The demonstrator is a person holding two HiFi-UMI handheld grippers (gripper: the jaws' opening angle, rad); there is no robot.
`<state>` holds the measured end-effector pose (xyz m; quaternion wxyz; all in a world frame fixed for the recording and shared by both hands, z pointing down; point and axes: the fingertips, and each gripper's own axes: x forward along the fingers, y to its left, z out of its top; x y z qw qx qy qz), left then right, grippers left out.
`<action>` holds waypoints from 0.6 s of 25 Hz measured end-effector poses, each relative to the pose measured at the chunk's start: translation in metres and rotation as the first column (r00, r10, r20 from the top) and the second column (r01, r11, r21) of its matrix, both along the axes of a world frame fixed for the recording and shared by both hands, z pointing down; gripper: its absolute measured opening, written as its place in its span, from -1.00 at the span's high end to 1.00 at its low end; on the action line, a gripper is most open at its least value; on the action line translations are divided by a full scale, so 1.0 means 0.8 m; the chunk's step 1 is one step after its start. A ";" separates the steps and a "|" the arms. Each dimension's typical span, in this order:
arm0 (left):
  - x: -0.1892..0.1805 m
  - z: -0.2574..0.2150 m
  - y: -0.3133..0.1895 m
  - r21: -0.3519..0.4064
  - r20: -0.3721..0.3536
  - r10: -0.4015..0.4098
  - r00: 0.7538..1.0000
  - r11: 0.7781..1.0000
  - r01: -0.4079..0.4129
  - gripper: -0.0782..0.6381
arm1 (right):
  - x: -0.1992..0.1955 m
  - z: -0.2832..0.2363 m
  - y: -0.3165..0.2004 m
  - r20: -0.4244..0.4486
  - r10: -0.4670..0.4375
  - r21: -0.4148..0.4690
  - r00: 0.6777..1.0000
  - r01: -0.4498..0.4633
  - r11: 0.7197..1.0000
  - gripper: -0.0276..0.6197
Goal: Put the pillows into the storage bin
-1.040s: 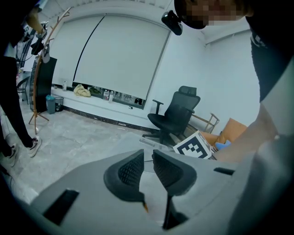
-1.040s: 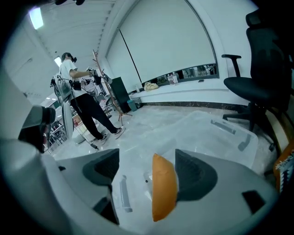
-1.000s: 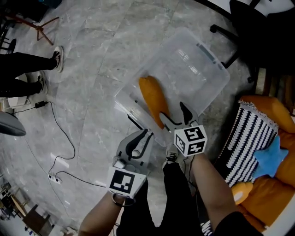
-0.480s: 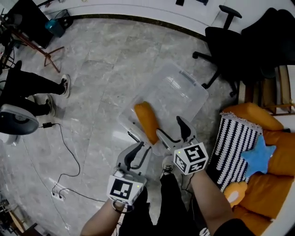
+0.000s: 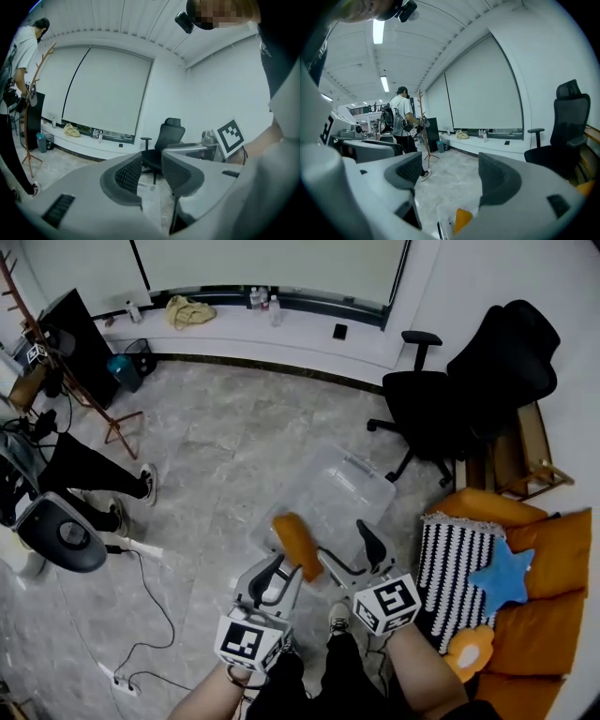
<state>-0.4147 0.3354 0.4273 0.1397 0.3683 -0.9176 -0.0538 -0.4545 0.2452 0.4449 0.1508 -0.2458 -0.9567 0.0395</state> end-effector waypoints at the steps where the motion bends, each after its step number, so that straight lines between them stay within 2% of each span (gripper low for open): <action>1: 0.001 -0.016 0.002 0.004 0.015 0.002 1.000 1.000 -0.002 0.45 | 0.003 -0.019 0.001 0.022 0.005 0.003 1.000 -0.005 1.000 -0.27; 9: 0.011 -0.137 -0.001 0.039 0.162 0.035 0.986 0.998 -0.042 0.40 | 0.037 -0.147 -0.004 0.171 0.052 -0.001 0.984 -0.053 0.999 -0.27; 13: 0.019 -0.178 -0.003 0.060 0.226 0.061 0.972 0.995 -0.076 0.39 | 0.054 -0.192 -0.006 0.241 0.072 0.008 0.968 -0.076 0.997 -0.27; 15: 0.028 -0.187 -0.007 0.049 0.235 0.082 0.968 0.994 -0.096 0.39 | 0.065 -0.206 -0.011 0.261 0.084 0.013 0.962 -0.090 0.996 -0.27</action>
